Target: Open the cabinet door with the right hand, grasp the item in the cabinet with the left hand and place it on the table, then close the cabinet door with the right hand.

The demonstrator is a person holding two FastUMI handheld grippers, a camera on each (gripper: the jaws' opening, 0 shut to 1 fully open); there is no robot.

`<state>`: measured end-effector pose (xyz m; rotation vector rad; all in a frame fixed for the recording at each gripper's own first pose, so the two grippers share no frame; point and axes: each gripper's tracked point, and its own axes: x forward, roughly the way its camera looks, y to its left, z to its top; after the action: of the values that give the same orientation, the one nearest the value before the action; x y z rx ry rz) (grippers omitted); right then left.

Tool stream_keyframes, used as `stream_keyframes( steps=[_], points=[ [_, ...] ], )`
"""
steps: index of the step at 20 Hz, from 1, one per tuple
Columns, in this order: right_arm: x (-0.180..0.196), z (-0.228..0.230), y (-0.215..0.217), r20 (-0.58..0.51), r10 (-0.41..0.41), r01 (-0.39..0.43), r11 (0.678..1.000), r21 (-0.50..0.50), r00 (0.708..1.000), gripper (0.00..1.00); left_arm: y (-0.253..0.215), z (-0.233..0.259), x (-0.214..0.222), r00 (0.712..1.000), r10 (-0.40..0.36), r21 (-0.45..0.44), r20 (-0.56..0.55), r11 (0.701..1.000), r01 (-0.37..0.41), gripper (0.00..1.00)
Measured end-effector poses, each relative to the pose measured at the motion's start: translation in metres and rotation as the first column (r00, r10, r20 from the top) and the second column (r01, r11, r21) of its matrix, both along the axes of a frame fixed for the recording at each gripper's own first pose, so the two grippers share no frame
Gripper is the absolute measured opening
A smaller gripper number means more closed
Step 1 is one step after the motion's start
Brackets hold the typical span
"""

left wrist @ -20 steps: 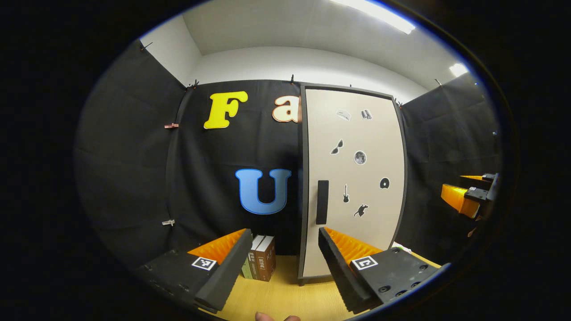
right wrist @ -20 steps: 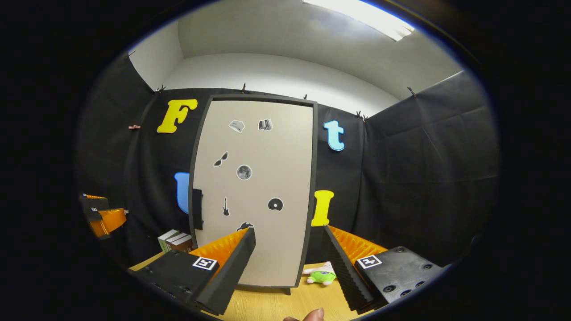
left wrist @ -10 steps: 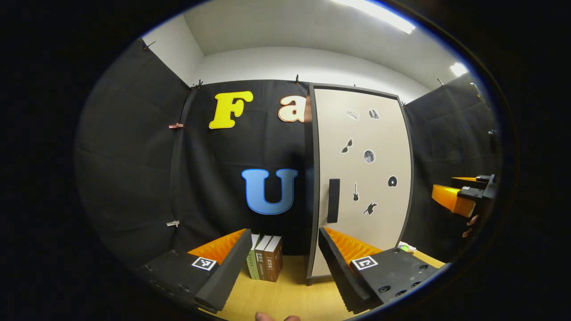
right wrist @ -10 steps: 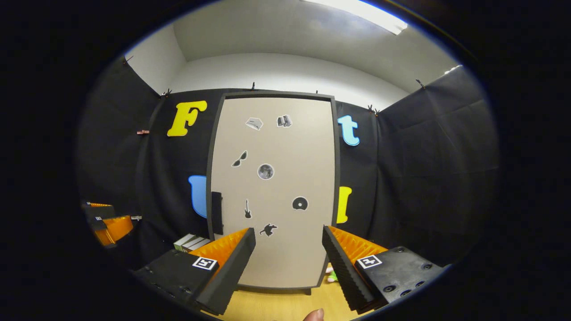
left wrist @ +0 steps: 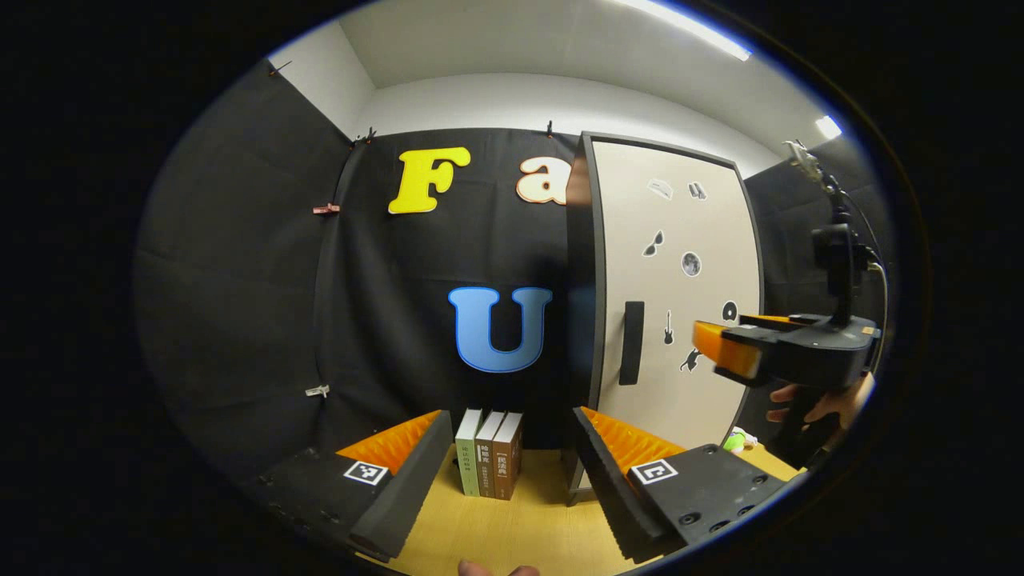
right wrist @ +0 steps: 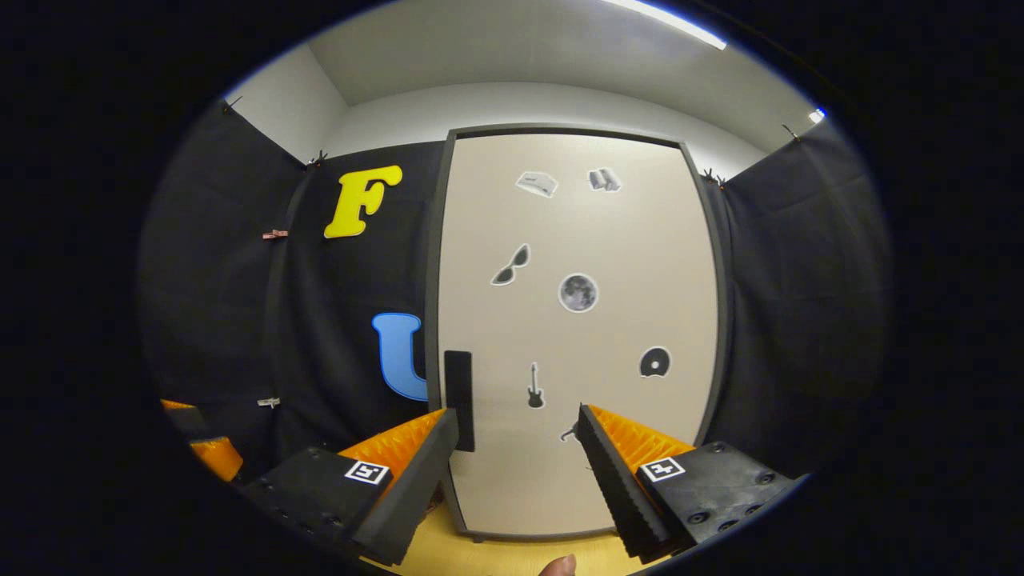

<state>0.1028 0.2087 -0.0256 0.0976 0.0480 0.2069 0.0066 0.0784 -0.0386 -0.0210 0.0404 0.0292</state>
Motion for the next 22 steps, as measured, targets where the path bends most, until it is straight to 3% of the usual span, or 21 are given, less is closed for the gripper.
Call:
stream_keyframes(
  steps=[9, 11, 14, 15, 16, 18, 19, 21, 22],
  points=[
    [0.074, -0.051, 0.05, -0.093, -0.014, 0.012, 1.0, -0.017, 0.996, 0.97, 0.02, -0.016, 0.007, 1.0, 0.02, -0.025, -0.023, 0.999, -0.02, 0.95],
    [0.084, -0.06, 0.058, -0.115, -0.009, 0.011, 1.0, 0.01, 0.993, 0.89, 0.024, -0.02, 0.007, 0.999, 0.028, -0.029, -0.033, 0.999, -0.029, 0.94],
    [0.096, -0.063, 0.067, -0.106, -0.004, 0.005, 1.0, 0.014, 0.994, 0.61, 0.028, -0.026, 0.008, 0.998, 0.031, -0.043, -0.046, 0.999, -0.033, 0.94],
    [0.101, -0.064, 0.073, -0.101, 0.013, -0.012, 1.0, 0.012, 0.995, 0.57, 0.028, -0.026, 0.007, 0.998, 0.033, -0.043, -0.05, 0.998, -0.035, 0.94],
    [0.101, -0.069, 0.073, -0.115, 0.011, -0.01, 1.0, 0.01, 0.993, 0.45, 0.029, -0.027, 0.007, 0.998, 0.036, -0.041, -0.054, 0.998, -0.038, 0.95],
    [0.103, -0.071, 0.073, -0.119, 0.013, -0.01, 1.0, 0.021, 0.993, 0.32, 0.031, -0.027, 0.003, 0.997, 0.044, -0.043, -0.056, 0.998, -0.046, 0.95],
    [0.102, -0.075, 0.074, -0.136, 0.026, -0.025, 1.0, 0.008, 0.99, 0.32, 0.03, -0.027, 0.001, 0.997, 0.044, -0.047, -0.058, 0.998, -0.046, 0.95],
    [0.098, -0.074, 0.072, -0.156, 0.051, -0.048, 0.999, 0.023, 0.986, 0.19, 0.028, -0.026, -0.002, 0.998, 0.041, -0.052, -0.056, 0.998, -0.044, 0.95],
    [0.095, -0.073, 0.072, -0.164, 0.06, -0.056, 0.998, 0.029, 0.985, 0.2, 0.03, -0.024, -0.003, 0.998, 0.044, -0.049, -0.052, 0.998, -0.047, 0.95]
  ],
)
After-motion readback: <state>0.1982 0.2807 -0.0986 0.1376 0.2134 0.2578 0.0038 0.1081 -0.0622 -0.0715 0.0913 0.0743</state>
